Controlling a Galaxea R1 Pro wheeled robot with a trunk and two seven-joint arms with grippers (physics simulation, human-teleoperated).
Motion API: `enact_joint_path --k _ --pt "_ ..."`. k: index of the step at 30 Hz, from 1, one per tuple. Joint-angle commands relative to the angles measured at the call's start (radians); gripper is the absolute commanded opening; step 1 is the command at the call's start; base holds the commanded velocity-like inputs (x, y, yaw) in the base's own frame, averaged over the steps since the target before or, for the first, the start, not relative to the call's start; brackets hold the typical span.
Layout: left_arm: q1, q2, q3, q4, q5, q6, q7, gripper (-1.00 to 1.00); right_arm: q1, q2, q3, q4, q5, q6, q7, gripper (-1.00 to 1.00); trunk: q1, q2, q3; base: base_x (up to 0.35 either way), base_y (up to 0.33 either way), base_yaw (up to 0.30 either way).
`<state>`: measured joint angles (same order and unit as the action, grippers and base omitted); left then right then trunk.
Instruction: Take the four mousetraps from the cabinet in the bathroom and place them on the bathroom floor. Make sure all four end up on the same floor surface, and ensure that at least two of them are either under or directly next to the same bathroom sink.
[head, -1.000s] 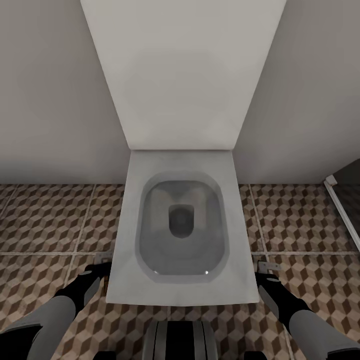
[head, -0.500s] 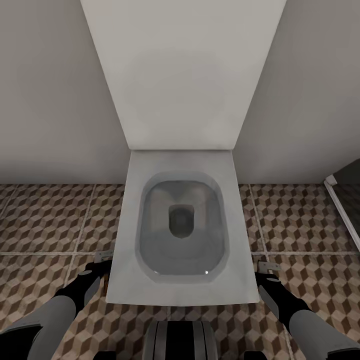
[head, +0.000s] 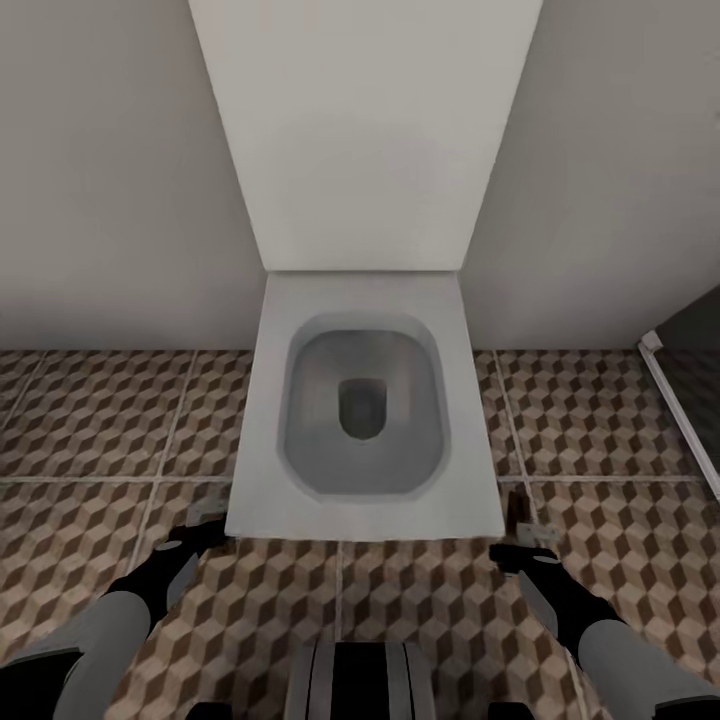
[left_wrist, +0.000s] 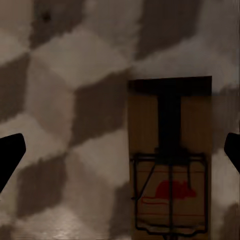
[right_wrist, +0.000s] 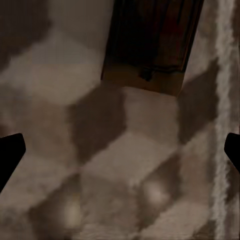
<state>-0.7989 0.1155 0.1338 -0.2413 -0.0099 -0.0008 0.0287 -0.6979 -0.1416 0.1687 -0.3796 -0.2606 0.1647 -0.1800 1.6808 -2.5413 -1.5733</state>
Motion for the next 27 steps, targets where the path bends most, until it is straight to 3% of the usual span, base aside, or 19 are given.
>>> enact_joint_path --k 1,27 --pt "0.0 0.001 0.003 0.0 -0.001 0.0 0.001 1.0 0.0 -0.001 0.008 -0.002 -0.009 0.006 -0.007 1.0 -0.001 0.0 0.0 -0.321 0.0 0.0" --pt "0.0 0.01 0.001 0.001 0.001 -0.006 -0.002 1.0 0.0 -0.002 0.009 -0.003 -0.005 0.006 -0.007 1.0 -0.001 0.0 0.0 -0.342 0.0 0.0"
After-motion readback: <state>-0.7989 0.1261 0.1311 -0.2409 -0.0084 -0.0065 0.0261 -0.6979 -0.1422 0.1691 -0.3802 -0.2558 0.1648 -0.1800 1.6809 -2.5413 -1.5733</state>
